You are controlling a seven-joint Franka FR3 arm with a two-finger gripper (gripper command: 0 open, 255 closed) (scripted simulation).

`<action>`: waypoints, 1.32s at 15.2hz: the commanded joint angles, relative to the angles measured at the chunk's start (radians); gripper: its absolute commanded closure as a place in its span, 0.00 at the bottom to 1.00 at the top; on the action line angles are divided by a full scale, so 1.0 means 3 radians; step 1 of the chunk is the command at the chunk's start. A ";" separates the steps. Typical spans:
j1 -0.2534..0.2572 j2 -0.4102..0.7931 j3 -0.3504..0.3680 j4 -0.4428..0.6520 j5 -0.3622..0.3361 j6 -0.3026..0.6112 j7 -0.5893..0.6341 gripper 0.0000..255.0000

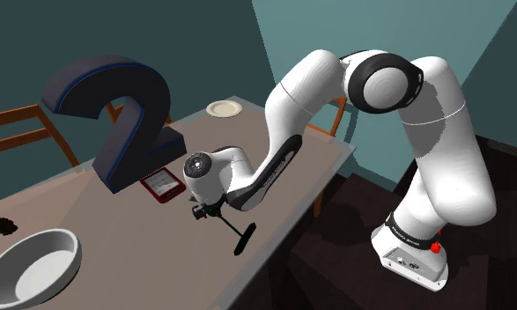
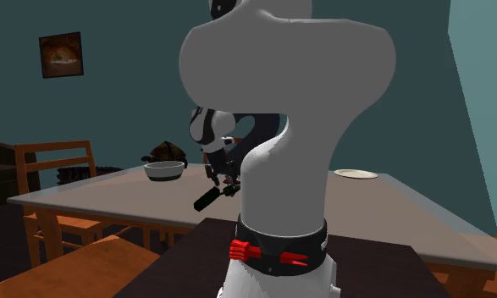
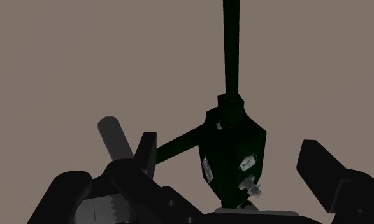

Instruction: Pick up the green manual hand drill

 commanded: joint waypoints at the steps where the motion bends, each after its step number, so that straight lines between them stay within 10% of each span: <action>1: 0.0024 0.0080 -0.0033 0.0043 -0.0043 0.0033 0.0036 0.00; 6: 0.0064 0.0213 -0.0089 0.0097 -0.0117 0.0104 0.0106 0.00; 7: 0.0063 0.0215 -0.0090 0.0098 -0.0117 0.0106 0.0105 1.00; 20: 0.0019 0.0064 -0.0026 0.0037 -0.0034 0.0025 0.0027 1.00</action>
